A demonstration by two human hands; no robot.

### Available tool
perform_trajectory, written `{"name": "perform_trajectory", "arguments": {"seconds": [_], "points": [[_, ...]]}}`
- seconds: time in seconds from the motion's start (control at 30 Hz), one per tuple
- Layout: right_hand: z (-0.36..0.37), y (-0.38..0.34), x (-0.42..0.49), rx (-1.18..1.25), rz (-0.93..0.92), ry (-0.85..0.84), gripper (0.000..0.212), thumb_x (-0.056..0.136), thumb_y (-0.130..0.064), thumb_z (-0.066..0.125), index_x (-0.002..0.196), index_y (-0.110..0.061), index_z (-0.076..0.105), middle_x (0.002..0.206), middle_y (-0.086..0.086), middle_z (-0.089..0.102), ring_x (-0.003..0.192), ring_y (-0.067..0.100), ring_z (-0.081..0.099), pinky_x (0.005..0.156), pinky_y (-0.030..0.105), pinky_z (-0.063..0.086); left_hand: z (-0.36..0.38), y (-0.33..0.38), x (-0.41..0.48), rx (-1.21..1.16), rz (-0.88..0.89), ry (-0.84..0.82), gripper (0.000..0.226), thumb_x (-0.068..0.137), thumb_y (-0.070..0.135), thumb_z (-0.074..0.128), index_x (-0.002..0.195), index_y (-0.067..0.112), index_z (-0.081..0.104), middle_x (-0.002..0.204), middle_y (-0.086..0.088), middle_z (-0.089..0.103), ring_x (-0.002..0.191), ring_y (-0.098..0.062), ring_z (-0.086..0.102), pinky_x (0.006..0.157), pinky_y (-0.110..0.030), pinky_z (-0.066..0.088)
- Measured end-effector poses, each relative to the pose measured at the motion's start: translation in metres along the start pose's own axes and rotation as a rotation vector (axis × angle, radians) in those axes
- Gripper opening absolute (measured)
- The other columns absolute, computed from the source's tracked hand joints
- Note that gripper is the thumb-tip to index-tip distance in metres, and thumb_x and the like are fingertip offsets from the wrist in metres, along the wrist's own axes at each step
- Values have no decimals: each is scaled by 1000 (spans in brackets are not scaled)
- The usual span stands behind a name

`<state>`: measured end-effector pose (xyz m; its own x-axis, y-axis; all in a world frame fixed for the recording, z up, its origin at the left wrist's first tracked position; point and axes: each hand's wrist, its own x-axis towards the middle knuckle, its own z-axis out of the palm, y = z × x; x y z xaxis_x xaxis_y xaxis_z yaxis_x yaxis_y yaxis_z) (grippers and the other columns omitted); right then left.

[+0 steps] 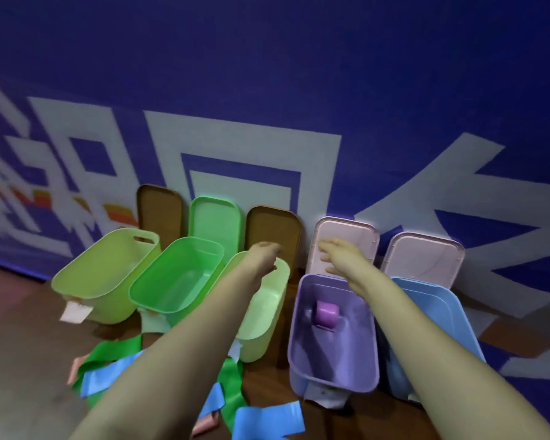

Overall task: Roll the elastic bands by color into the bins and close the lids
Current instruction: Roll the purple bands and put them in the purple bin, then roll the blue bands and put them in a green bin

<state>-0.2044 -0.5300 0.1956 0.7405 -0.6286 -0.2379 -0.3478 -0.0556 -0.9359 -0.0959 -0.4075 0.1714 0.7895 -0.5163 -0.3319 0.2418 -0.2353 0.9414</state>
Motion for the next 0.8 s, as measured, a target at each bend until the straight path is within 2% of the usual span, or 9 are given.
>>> {"name": "perform_trajectory", "arguments": {"seconds": [0.07,0.13,0.23,0.33,0.4,0.47,0.63,0.8], "points": [[17,-14,-6,-79,-88,-48,34,97,-22,51,127,-8,56,123,4,58,111,19,53,100,34,42,-25,3,-12,86,48,39,24,96,12,49,117,2,55,102,-8,54,71,-13,61,72,-27,43],[36,-24,-11,-147,-160,-94,35,96,-23,54,127,-8,57,125,6,59,106,15,53,95,30,42,-50,3,-22,201,41,80,31,94,16,51,119,0,58,105,-10,57,89,-19,57,84,-31,45],[66,-37,-18,-289,-266,-161,35,94,-24,56,126,-7,58,120,5,61,99,12,53,80,22,43,-88,-2,-38,299,12,126,24,92,17,53,110,2,61,100,-11,58,89,-23,52,80,-31,44],[97,-47,-22,-475,-357,-234,35,92,-26,58,123,-9,60,121,6,62,98,14,56,85,29,46,-121,-6,-53,302,2,133,11,93,16,52,99,8,58,100,-11,61,89,-22,55,77,-30,46],[117,-54,-24,-585,-391,-304,35,92,-29,58,122,-10,61,122,6,62,105,17,58,90,33,47,-142,-7,-59,307,-4,127,13,95,16,51,102,8,58,102,-10,62,89,-21,57,77,-30,49],[136,-62,-27,-696,-426,-371,34,93,-30,56,121,-11,61,121,6,63,108,19,58,90,30,46,-163,-8,-61,364,-10,114,21,96,17,50,111,6,59,104,-8,63,90,-20,58,76,-28,50],[184,-77,-30,-851,-444,-420,32,94,-31,55,118,-12,62,117,5,64,101,17,59,86,30,48,-215,-7,-51,496,-24,-6,29,97,22,49,120,5,57,115,-11,65,93,-19,61,82,-30,53],[226,-92,-19,-1006,-330,-422,39,94,-36,54,125,-12,59,124,5,61,107,20,59,93,35,50,-261,6,-11,745,9,-225,32,98,25,49,121,5,55,118,-11,63,92,-20,59,75,-28,50]]}}
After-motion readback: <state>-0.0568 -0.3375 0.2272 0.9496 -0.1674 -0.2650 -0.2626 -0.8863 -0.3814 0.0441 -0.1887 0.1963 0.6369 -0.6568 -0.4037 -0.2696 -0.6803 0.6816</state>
